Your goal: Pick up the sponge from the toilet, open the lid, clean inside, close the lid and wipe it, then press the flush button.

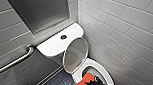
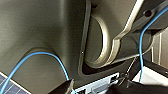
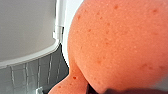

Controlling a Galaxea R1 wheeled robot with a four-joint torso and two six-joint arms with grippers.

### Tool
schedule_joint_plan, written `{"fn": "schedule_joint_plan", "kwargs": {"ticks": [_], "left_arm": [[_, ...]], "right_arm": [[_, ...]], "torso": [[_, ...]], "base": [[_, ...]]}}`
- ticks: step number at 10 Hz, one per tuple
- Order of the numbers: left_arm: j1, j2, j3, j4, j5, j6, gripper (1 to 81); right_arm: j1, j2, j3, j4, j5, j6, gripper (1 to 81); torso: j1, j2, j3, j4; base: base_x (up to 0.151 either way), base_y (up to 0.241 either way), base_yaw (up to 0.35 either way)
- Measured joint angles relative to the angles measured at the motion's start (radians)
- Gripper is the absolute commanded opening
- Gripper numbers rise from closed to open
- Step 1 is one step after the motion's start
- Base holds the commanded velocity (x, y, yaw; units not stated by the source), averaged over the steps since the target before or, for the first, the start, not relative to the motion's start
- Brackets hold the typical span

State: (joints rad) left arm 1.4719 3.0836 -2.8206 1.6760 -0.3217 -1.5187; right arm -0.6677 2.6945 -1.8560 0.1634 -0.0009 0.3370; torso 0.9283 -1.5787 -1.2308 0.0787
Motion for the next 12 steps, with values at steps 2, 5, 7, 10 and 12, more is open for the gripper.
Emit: {"fn": "schedule_joint_plan", "kwargs": {"ticks": [2, 5, 7, 10, 12], "left_arm": [[0.000, 0.000, 0.000, 0.000, 0.000, 0.000, 81.1], [0.000, 0.000, 0.000, 0.000, 0.000, 0.000, 81.1], [0.000, 0.000, 0.000, 0.000, 0.000, 0.000, 81.1], [0.000, 0.000, 0.000, 0.000, 0.000, 0.001, 81.1], [0.000, 0.000, 0.000, 0.000, 0.000, 0.001, 81.1]], "right_arm": [[-0.036, -0.098, 0.092, -0.002, 0.000, -0.004, 1.0], [-0.126, -0.200, 0.170, -0.003, 0.065, -0.004, 1.0], [-0.166, -0.267, 0.222, -0.004, 0.072, -0.008, 1.0], [-0.197, -0.409, 0.299, -0.006, 0.095, -0.008, 1.0], [-0.261, -0.469, 0.321, -0.008, 0.135, -0.011, 1.0]], "torso": [[0.000, 0.000, 0.000, 0.000], [0.000, 0.000, 0.000, 0.000], [0.000, 0.000, 0.000, 0.000], [0.000, 0.000, 0.000, 0.000], [0.000, 0.000, 0.000, 0.000]], "base": [[0.000, 0.000, 0.000], [0.000, 0.000, 0.000], [0.000, 0.000, 0.000], [0.000, 0.000, 0.000], [0.000, 0.000, 0.000]]}}
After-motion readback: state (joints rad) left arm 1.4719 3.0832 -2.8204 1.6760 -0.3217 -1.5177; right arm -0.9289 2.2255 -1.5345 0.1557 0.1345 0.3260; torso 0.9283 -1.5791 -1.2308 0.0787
